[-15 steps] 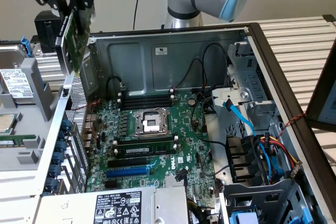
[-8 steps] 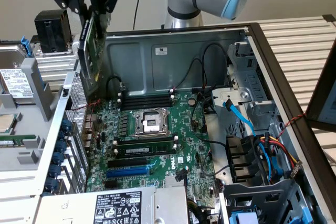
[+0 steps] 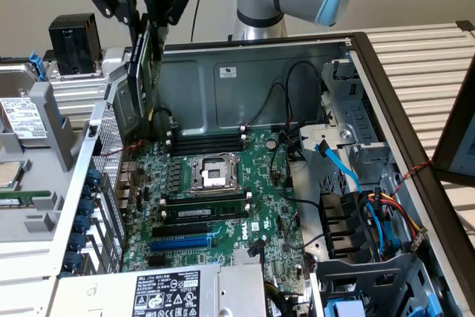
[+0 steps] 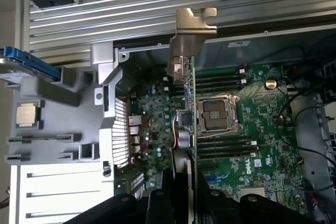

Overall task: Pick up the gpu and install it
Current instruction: 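Pick up the gpu and move the gpu toward the slot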

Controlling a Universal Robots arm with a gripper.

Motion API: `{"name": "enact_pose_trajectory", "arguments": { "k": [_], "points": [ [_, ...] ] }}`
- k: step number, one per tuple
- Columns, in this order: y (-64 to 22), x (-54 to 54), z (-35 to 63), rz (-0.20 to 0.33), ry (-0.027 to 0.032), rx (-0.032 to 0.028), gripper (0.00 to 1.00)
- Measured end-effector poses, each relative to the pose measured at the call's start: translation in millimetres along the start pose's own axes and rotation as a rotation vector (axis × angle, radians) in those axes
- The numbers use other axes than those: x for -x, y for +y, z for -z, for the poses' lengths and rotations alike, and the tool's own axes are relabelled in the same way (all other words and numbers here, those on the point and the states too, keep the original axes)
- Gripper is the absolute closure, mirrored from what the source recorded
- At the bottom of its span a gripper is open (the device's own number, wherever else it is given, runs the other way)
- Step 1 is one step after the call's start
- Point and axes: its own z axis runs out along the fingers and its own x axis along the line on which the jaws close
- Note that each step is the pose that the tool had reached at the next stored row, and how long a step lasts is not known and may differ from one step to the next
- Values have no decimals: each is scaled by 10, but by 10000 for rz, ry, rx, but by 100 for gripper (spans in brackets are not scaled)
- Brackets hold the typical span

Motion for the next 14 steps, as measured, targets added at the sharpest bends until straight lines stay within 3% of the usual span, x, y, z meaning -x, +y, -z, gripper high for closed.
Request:
{"name": "enact_pose_trajectory", "arguments": {
  "k": [2,8,14],
  "points": [
    [-3,44,-6,-7,37,-3,73],
    [1,200,-37,-58,300,-36,73],
    [19,377,-59,-143,748,-92,73]
  ]
}}
